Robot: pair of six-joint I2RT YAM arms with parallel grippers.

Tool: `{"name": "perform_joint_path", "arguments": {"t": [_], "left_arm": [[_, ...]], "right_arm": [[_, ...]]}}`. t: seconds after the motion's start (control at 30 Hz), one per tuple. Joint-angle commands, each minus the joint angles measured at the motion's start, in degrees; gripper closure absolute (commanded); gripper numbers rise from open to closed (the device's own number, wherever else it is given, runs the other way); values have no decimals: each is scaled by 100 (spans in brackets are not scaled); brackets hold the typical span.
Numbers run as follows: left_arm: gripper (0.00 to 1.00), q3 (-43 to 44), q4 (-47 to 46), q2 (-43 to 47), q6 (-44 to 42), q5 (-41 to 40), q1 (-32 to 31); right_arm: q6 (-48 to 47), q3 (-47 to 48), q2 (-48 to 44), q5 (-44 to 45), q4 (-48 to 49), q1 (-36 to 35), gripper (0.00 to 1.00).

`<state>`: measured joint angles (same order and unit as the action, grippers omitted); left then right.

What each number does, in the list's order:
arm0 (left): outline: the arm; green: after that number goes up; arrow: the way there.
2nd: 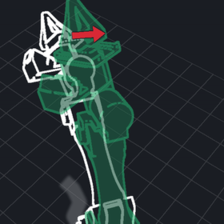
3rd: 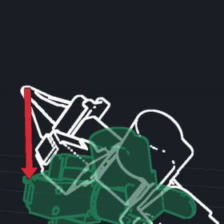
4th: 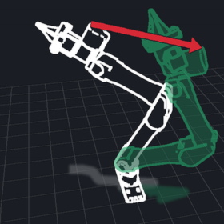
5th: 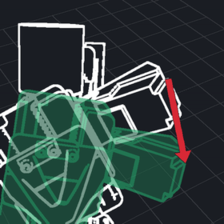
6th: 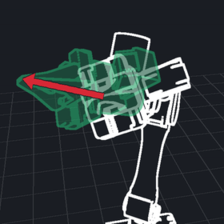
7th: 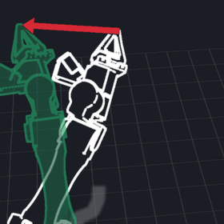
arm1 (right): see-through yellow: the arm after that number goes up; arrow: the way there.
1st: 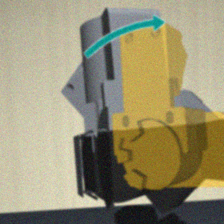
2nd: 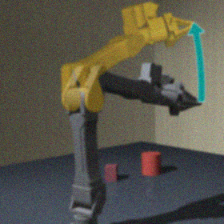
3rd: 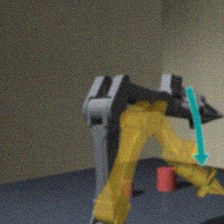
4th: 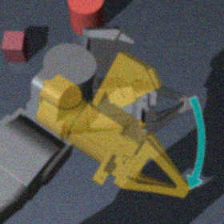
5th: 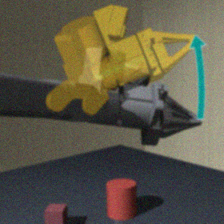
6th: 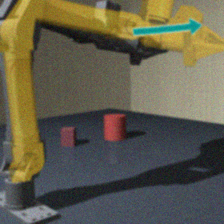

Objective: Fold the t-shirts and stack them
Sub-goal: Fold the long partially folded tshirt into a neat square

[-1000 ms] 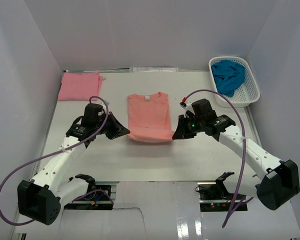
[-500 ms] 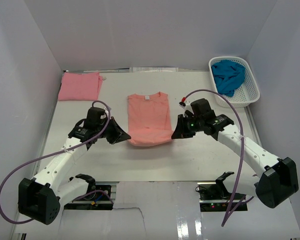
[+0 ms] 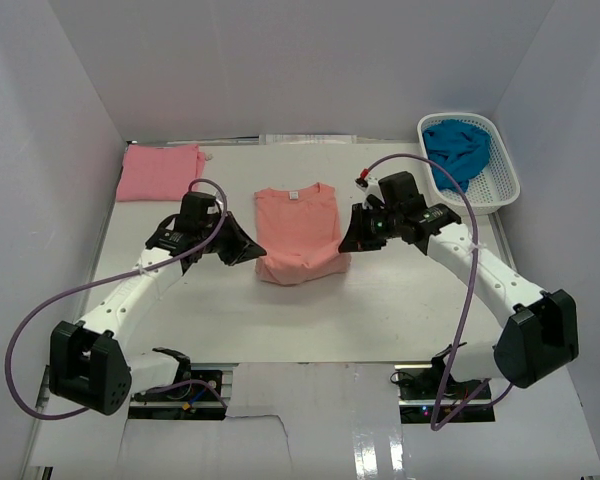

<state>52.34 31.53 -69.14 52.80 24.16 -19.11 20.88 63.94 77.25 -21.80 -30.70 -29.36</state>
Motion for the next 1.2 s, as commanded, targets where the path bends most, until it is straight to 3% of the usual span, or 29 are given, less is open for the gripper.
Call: {"name": "perform_joint_path", "arguments": {"t": [0.0, 0.4, 0.73, 1.17], "left_arm": [[100, 330, -305, -326, -15, 36, 136], [100, 697, -1087, -1250, 152, -26, 505], [100, 1761, -1000, -2129, -24, 106, 742], [100, 2246, -1245, -3280, -59, 168, 883]], "right_arm": [[-198, 391, 202, -175, -6, 159, 92], [-497, 1146, 1283, -439, 38, 625, 92], [-620, 2359, 2424, -667, -111, 730, 92], [-682, 4117, 3849, -957, -437, 977, 92]]}}
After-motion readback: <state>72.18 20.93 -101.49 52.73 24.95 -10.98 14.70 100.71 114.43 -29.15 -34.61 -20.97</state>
